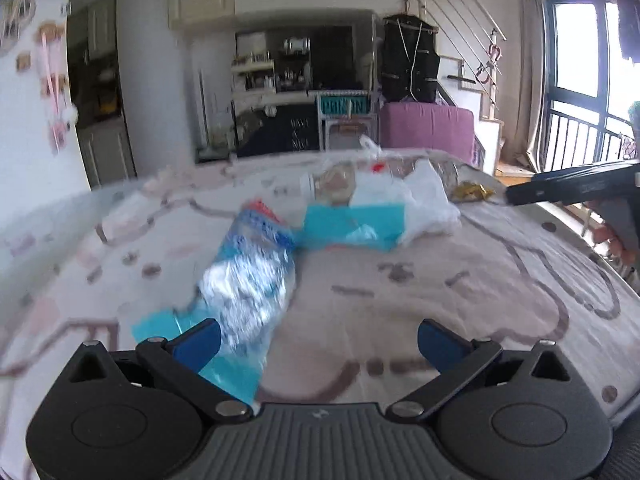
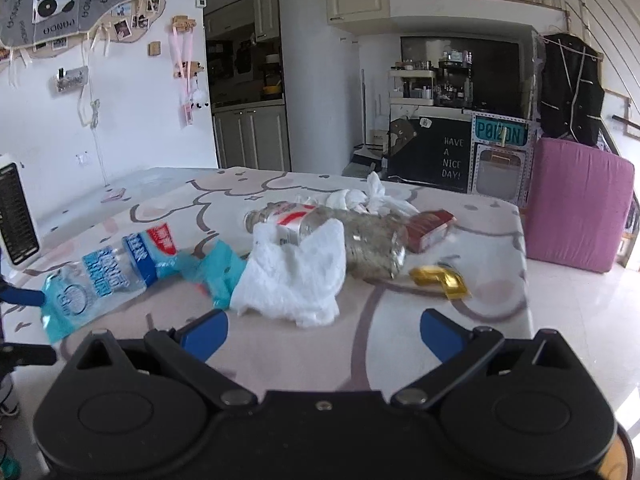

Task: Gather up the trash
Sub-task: 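Move both tools back to the table toward the plastic bag and tissue, then grasp the crushed water bottle with the left tool while the right tool grasps the white tissue, then lift the bottle and tissue and carry both over the yellow wastebasket, then open the left tool to drop the bottle while the right tool lowers the tissue into the basket, then open the right tool to release the tissue into the wastebasket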

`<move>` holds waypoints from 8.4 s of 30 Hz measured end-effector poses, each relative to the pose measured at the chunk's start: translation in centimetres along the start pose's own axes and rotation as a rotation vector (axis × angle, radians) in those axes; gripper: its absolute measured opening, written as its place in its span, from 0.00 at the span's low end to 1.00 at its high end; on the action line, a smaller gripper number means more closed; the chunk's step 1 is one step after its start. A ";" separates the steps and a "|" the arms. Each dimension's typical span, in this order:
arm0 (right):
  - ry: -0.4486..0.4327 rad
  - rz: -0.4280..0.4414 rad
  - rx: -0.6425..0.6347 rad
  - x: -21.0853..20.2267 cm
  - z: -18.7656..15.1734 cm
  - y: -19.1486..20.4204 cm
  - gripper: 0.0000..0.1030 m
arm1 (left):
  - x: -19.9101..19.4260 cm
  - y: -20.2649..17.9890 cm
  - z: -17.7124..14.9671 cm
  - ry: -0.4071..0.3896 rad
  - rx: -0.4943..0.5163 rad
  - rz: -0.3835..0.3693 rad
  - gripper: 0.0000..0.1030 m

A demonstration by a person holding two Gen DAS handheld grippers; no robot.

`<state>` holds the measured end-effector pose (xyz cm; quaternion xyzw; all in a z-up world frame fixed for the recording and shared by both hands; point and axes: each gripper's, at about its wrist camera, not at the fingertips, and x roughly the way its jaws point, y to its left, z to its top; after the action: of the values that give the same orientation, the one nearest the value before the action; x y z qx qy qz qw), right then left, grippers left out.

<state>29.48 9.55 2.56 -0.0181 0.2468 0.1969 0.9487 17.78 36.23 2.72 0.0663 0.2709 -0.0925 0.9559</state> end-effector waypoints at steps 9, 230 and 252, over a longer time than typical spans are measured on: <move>0.030 0.093 -0.121 6.7 2.2 1.7 1.00 | 3.0 0.1 1.9 0.055 0.262 0.145 1.00; 0.435 -0.079 0.440 -3.3 -18.9 -41.4 0.07 | 41.7 -50.3 6.3 0.707 -0.048 -0.332 0.68; 0.778 -0.410 0.090 6.1 -24.2 -40.6 0.07 | 40.2 -48.5 7.7 0.662 -0.144 -0.364 0.68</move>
<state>38.76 -28.80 -24.14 -0.0980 0.5854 -0.0277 0.8043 44.96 -18.02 -15.75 -0.0240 0.5780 -0.2152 0.7868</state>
